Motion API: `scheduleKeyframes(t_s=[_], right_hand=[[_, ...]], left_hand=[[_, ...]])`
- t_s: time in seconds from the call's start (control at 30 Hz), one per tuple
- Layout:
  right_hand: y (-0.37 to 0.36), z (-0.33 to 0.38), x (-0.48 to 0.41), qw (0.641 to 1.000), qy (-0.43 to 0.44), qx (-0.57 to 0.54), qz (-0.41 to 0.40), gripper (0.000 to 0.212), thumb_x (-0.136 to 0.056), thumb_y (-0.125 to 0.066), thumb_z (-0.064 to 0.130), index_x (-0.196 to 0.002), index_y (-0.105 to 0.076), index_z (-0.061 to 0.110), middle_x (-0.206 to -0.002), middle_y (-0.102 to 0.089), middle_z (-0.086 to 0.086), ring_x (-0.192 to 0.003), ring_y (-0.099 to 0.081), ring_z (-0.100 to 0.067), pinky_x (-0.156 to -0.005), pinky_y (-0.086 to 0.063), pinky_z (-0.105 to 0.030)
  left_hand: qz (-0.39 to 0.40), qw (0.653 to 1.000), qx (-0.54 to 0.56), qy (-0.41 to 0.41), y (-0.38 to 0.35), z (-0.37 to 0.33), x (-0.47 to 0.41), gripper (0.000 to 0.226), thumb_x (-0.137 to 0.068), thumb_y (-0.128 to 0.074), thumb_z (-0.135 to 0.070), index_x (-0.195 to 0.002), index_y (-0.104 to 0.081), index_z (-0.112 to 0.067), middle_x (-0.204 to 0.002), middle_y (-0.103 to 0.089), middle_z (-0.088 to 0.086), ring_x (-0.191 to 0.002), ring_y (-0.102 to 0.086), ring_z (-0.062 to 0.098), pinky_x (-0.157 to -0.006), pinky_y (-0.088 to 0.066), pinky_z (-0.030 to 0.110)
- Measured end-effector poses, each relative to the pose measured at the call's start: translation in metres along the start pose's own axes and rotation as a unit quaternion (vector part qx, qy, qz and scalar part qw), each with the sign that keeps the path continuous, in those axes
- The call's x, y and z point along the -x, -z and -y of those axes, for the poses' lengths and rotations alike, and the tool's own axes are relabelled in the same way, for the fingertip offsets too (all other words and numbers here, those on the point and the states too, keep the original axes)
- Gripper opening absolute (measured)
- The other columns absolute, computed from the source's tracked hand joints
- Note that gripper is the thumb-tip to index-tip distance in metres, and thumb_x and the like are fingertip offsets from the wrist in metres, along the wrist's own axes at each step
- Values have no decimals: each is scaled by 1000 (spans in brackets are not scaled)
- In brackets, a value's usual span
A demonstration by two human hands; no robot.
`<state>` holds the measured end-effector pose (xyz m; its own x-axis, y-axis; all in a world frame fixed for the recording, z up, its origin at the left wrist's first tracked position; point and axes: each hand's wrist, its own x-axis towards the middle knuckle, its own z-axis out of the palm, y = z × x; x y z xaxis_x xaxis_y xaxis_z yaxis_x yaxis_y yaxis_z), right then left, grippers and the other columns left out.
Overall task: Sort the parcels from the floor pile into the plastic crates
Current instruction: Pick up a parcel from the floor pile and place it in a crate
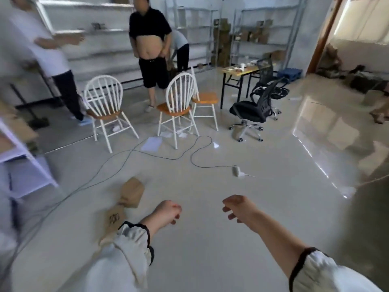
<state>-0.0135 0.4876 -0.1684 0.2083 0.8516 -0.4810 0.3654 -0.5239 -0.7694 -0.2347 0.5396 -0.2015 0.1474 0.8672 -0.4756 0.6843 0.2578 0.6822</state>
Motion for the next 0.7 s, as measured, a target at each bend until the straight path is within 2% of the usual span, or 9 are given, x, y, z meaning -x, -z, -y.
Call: scheduleKeyframes(t_s=[0.13,0.23,0.37,0.43,0.47,0.53,0.6,0.7], right_hand=[[-26,47,-58,995,4,76,68,17,-91,-46,16,-95,-61,11,-92,-65,-2,-60,-54,-14,-53,-36,-21],[-52,79,-96,984,34,125,121,16,-92,-47,18,-94,-61,12,-92,-65,-2,-60,-53,-13,-50,-36,-19],[-107,109,-135,961,59,181,198,18,-92,-47,19,-98,-61,10,-95,-65,-4,-64,-53,-15,-50,-35,-20],[-143,121,-148,946,62,207,243,20,-93,-47,20,-103,-61,10,-96,-65,-4,-65,-54,-17,-53,-34,-21],[-162,125,-154,938,60,217,264,21,-93,-47,21,-105,-60,10,-96,-64,-4,-65,-53,-17,-55,-33,-22],[-202,136,-165,925,58,229,298,21,-94,-47,22,-105,-59,9,-96,-64,-5,-66,-52,-17,-56,-32,-23],[-239,145,-175,912,58,245,324,20,-95,-47,22,-105,-59,10,-100,-64,-5,-70,-54,-18,-58,-34,-24],[-291,158,-196,902,49,251,346,20,-95,-47,23,-105,-59,11,-100,-65,-4,-74,-56,-19,-60,-36,-25]], left_hand=[[-56,995,59,65,39,17,-25,13,-95,-49,-19,-100,-60,-13,-85,-61,4,-63,-57,16,-38,-31,15],[-96,983,123,98,63,31,-37,19,-96,-49,-16,-108,-61,-7,-88,-60,6,-62,-55,14,-34,-32,12],[-141,954,202,172,96,64,-42,10,-97,-47,-14,-94,-54,-8,-76,-55,1,-57,-50,12,-35,-31,14],[-158,943,212,203,113,88,-44,18,-98,-44,-13,-81,-52,-13,-76,-55,0,-57,-49,10,-37,-34,13],[-171,936,221,214,120,101,-45,20,-98,-43,-12,-80,-51,-15,-77,-55,0,-58,-50,9,-37,-36,12],[-200,917,242,246,137,130,-48,12,-98,-42,-10,-92,-52,-12,-77,-54,1,-57,-48,9,-33,-34,13],[-197,904,246,288,149,160,-51,10,-99,-41,-11,-101,-50,-10,-84,-57,2,-57,-49,10,-40,-34,17],[-179,901,243,311,174,208,-62,21,-100,-39,-12,-84,-53,-14,-85,-57,1,-59,-49,7,-47,-38,15]])
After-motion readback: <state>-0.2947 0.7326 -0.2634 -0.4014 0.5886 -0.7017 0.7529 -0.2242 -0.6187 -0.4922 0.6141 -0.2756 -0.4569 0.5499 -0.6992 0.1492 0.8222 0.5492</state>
